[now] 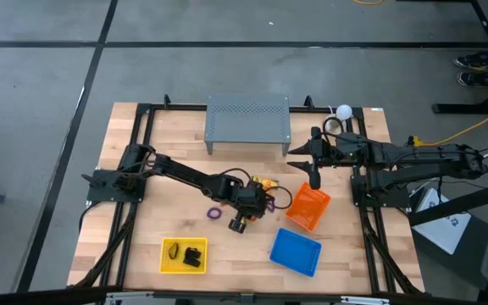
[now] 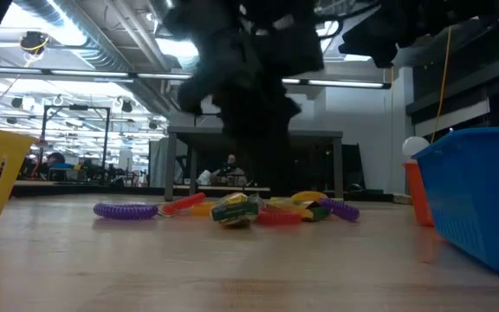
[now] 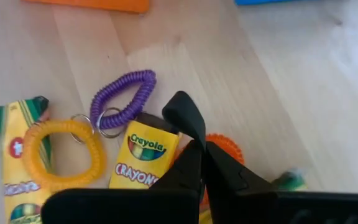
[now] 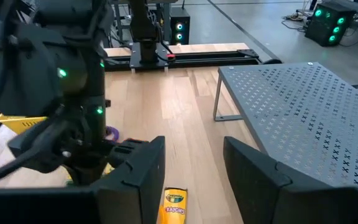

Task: Pick & Place Office Desk Supplies
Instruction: Put the black rubber band into the yellow basket

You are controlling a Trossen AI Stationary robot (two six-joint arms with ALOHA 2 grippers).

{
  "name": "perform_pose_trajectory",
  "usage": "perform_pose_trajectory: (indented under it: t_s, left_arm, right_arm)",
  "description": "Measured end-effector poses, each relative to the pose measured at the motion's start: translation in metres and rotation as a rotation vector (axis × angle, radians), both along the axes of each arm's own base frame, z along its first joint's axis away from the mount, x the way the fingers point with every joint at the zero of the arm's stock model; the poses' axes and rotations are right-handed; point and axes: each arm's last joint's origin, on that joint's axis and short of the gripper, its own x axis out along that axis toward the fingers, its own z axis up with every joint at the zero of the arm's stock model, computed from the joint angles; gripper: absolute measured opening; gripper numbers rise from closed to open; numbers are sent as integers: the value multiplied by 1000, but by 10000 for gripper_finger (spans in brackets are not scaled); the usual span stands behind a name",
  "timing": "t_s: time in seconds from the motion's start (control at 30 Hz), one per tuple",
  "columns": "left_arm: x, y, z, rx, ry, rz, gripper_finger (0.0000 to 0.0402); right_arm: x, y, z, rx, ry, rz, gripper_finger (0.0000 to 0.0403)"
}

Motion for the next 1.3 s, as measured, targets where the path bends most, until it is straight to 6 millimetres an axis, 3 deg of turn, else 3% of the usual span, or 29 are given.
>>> perform_pose_trajectory:
  t_s: [0.3,0.47,0.6,0.8,1.03,1.3]
  left_arm:
    - [-22,-40,25,-91,137,-49,4]
    - [-53,-64,37,-120,131,-4,4]
    - [-84,-79,57,-118,16,65,4]
    - [-133,-85,75,-142,-169,173,4]
    - [-169,-96,54,-204,-227,258,4]
    - [-184,-122,42,-286,-203,244,4]
  right_arm:
    - [0,1,0,-18,-1,60,165]
    - [-2,2,5,-36,-38,76,165]
    - [-7,4,13,-46,-96,129,165]
    - [-32,11,25,-62,-282,200,165]
    - [-72,11,-5,-48,-458,141,165]
    - [-84,10,-26,-70,-445,113,165]
